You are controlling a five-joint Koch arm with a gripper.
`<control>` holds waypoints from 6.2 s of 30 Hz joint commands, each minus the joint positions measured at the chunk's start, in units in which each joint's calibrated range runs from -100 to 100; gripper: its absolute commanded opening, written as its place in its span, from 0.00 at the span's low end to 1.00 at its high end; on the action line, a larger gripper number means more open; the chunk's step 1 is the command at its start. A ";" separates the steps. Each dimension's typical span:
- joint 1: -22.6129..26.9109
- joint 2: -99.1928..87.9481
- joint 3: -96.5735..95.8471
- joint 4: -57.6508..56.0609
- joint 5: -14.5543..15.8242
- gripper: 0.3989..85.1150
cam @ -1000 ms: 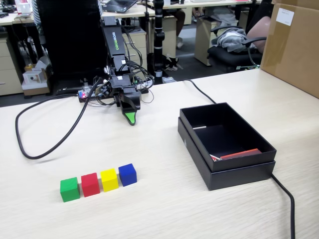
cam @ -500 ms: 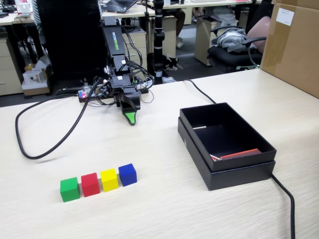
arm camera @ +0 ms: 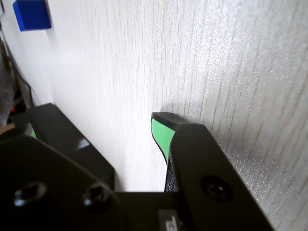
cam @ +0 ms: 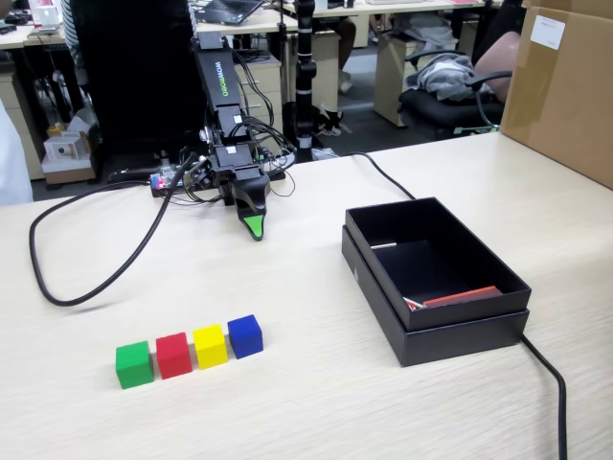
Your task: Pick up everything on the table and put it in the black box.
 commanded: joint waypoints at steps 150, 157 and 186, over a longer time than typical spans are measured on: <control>-13.92 136.88 160.72 -72.36 -12.45 0.54; -13.87 142.38 163.71 -72.54 -12.65 0.49; 10.74 86.50 131.80 -75.82 2.98 0.07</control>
